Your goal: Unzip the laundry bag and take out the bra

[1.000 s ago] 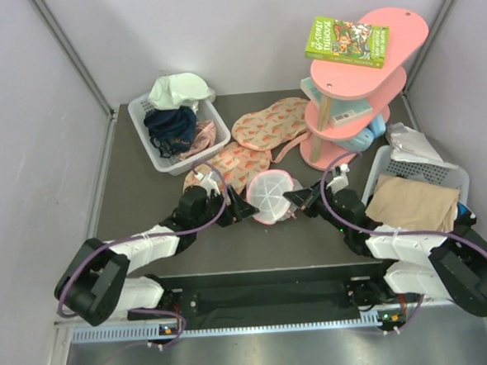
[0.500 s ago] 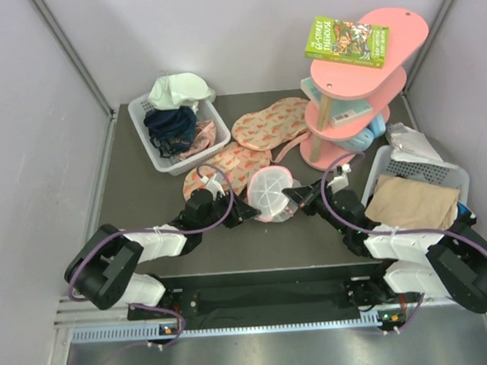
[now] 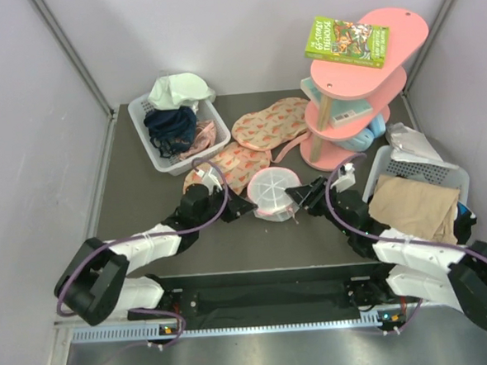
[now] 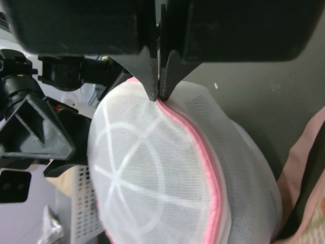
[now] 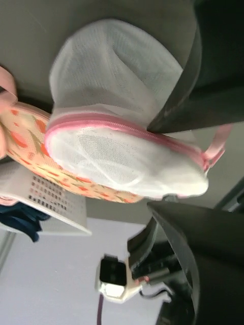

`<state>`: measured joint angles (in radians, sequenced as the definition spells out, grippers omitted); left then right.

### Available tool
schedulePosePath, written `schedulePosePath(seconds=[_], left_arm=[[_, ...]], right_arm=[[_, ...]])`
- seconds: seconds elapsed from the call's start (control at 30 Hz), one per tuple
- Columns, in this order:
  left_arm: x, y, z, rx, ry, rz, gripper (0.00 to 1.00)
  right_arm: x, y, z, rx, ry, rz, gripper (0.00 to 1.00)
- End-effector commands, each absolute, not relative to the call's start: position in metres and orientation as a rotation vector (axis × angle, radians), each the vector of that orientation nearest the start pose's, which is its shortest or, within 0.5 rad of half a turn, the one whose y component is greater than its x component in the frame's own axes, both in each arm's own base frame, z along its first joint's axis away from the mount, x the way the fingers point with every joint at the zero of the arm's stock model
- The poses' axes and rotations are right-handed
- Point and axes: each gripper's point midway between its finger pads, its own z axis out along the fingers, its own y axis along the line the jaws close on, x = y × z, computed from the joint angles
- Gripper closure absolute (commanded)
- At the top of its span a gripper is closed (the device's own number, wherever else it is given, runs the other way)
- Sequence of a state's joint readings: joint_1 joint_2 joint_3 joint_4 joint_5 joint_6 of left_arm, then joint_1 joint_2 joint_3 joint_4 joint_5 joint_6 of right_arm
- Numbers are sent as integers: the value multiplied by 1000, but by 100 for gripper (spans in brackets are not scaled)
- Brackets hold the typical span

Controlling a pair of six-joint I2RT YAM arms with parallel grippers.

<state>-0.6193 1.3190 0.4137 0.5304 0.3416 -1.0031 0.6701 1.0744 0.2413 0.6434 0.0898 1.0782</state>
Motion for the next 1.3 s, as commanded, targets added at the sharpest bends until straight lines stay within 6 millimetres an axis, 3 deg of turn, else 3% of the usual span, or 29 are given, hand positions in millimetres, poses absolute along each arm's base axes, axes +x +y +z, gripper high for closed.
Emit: schedulePosePath(seconds=[0.0, 0.07, 0.1, 0.13, 0.23, 0.43, 0.67, 0.8, 1.27], left_arm=[[253, -279, 153, -123, 2078, -1317, 100], [254, -277, 155, -133, 2077, -1320, 100], [254, -278, 156, -131, 2076, -1331, 100], [256, -277, 156, -137, 2078, -1333, 100], [259, -278, 160, -142, 2071, -1360, 100], [265, -278, 170, -141, 2052, -1367, 100], [268, -275, 172, -144, 2053, -1345, 100], [268, -273, 172, -143, 2054, -1339, 100], [267, -271, 175, -136, 2050, -1335, 100]], right_arm=[[268, 199, 169, 362, 1796, 907, 37], [267, 183, 172, 322, 1787, 800, 34], [265, 178, 189, 295, 1735, 794, 34], [265, 174, 194, 227, 1717, 744, 35], [256, 183, 204, 39, 1718, 716, 43], [231, 233, 211, -240, 1756, 809, 56], [204, 270, 179, -393, 1902, 838, 63], [196, 272, 168, -397, 1944, 844, 64], [203, 275, 136, -363, 2037, 784, 58]])
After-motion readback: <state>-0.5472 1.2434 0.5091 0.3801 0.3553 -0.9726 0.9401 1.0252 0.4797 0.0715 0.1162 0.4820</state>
